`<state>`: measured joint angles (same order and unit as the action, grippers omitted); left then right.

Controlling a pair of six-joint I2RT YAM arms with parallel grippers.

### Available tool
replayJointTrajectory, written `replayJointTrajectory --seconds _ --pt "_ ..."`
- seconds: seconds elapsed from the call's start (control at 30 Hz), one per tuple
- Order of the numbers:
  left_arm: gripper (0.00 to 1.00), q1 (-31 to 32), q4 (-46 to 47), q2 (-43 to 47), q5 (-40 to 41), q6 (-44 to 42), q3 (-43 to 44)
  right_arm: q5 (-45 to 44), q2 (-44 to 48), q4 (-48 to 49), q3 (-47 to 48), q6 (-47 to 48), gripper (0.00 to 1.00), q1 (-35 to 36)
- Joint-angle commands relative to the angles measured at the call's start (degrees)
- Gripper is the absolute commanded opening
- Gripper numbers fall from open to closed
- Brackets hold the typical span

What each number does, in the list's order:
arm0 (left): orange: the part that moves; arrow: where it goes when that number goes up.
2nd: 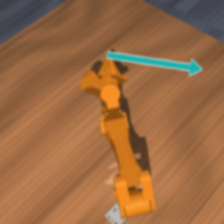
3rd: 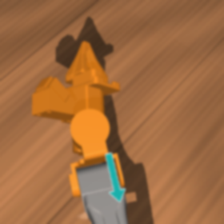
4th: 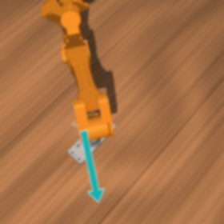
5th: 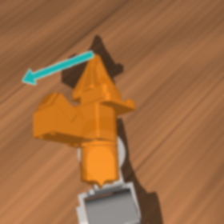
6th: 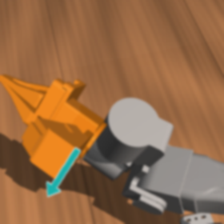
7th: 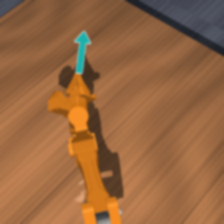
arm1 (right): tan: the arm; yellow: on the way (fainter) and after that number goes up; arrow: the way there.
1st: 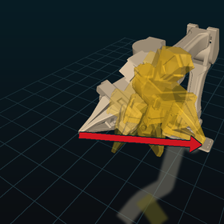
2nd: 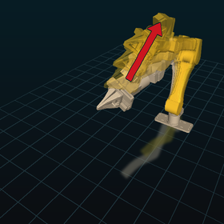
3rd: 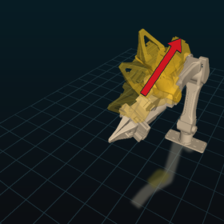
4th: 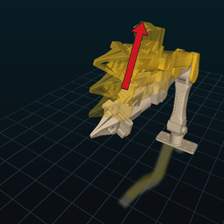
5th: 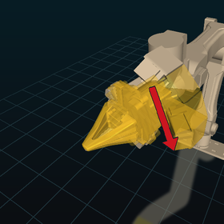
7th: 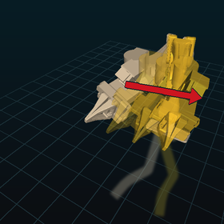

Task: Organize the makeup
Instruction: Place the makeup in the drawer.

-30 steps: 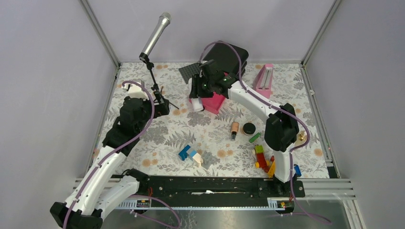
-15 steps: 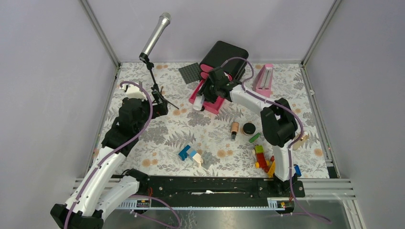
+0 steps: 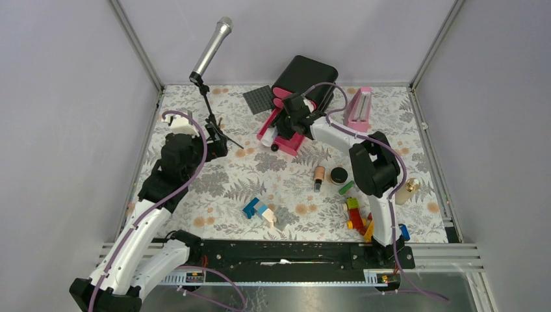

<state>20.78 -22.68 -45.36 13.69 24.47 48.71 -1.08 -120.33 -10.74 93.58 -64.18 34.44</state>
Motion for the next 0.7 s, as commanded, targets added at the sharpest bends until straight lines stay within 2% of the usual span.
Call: replayJointTrajectory --seconds 0.0,0.3,0.43,0.53,0.67 --pt "0.98 -0.5 2.0 0.3 -0.8 0.4 -0.2 -2.9 -1.7 2.2 2.8 -1.2 0.14 -0.6" --pt "0.98 -1.3 2.4 0.1 -2.2 0.5 -0.3 -4.5 -4.0 0.6 4.7 -0.2 0.24 -0.6" --pt "0.98 -1.4 2.5 -0.2 -2.4 0.6 -0.4 -5.8 -4.5 -0.4 5.8 0.6 0.37 -0.6" --pt "0.98 -1.4 2.5 -0.2 -2.5 0.6 -0.4 -6.4 -4.4 -0.6 6.0 1.0 0.51 -0.6" --pt "0.98 -1.5 2.5 -0.2 -2.6 0.6 -0.4 -6.6 -4.4 -1.5 6.9 1.8 0.60 -0.6"
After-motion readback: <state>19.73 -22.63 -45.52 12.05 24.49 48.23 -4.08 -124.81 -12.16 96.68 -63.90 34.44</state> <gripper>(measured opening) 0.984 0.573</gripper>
